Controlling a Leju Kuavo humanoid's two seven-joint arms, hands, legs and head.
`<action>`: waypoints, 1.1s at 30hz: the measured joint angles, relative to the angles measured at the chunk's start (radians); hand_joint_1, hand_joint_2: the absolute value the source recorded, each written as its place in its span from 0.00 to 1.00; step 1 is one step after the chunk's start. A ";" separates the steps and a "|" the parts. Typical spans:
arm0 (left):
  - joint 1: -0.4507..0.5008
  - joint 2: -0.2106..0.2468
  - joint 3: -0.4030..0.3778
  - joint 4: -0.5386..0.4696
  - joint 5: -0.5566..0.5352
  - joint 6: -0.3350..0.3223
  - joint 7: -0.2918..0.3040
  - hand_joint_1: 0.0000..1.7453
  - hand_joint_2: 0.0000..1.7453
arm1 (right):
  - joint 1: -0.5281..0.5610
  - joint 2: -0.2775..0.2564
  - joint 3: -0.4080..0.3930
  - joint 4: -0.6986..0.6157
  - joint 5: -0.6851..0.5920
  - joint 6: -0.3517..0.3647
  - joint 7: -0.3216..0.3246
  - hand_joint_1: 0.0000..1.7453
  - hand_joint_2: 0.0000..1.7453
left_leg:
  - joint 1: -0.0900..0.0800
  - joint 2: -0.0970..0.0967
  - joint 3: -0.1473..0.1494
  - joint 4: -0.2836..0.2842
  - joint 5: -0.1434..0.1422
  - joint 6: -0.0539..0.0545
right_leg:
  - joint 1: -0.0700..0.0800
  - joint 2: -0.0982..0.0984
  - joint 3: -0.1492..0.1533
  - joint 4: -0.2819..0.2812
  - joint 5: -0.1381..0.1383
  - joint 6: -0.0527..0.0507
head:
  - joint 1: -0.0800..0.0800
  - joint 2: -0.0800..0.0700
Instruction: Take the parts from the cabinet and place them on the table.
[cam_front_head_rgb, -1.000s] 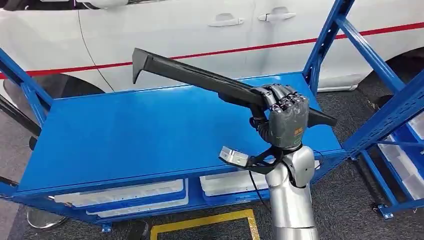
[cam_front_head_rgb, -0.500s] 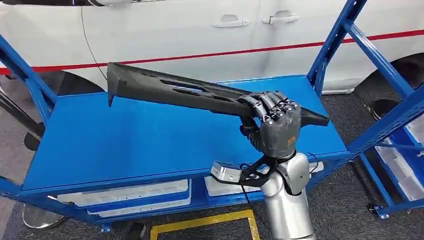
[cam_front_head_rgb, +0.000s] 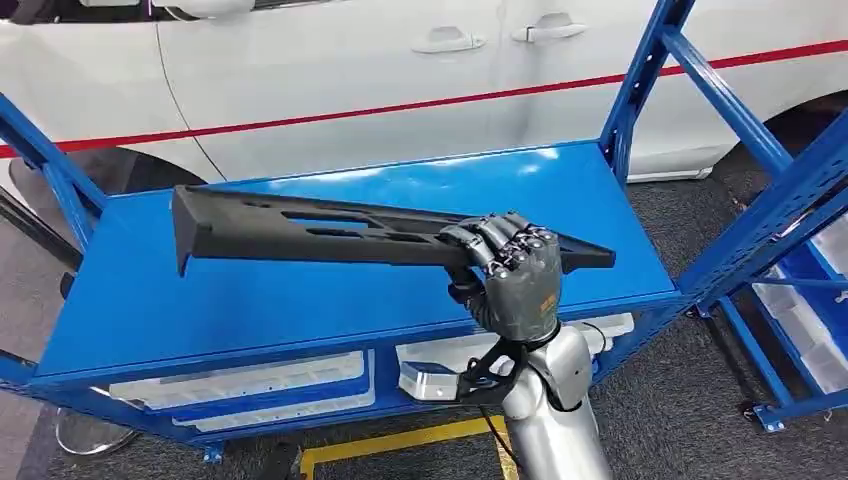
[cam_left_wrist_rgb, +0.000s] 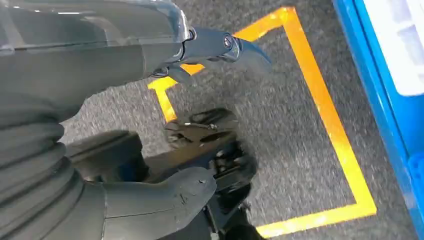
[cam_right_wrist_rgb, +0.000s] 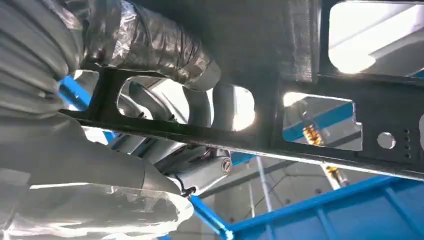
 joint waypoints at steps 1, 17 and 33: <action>0.000 0.000 -0.005 0.000 -0.005 -0.011 -0.004 0.00 1.00 | 0.011 -0.002 0.007 0.002 0.001 0.000 0.000 1.00 1.00 | 0.000 0.000 -0.001 0.019 0.003 0.001 | 0.001 -0.001 -0.004 0.002 0.002 0.000 | 0.000 0.000; -0.023 -0.003 -0.031 0.000 -0.018 -0.031 -0.019 0.00 1.00 | 0.018 -0.011 0.041 0.006 -0.004 0.000 0.000 1.00 1.00 | -0.002 0.005 0.113 -0.286 0.171 0.055 | -0.002 0.004 -0.105 0.283 -0.142 0.056 | 0.000 0.000; -0.019 0.000 -0.047 0.000 -0.031 -0.030 0.020 0.00 1.00 | -0.036 0.001 0.040 0.012 0.015 0.000 0.000 1.00 1.00 | 0.000 0.003 0.025 -0.024 0.036 -0.003 | 0.002 -0.005 -0.006 0.002 0.004 0.000 | 0.000 0.000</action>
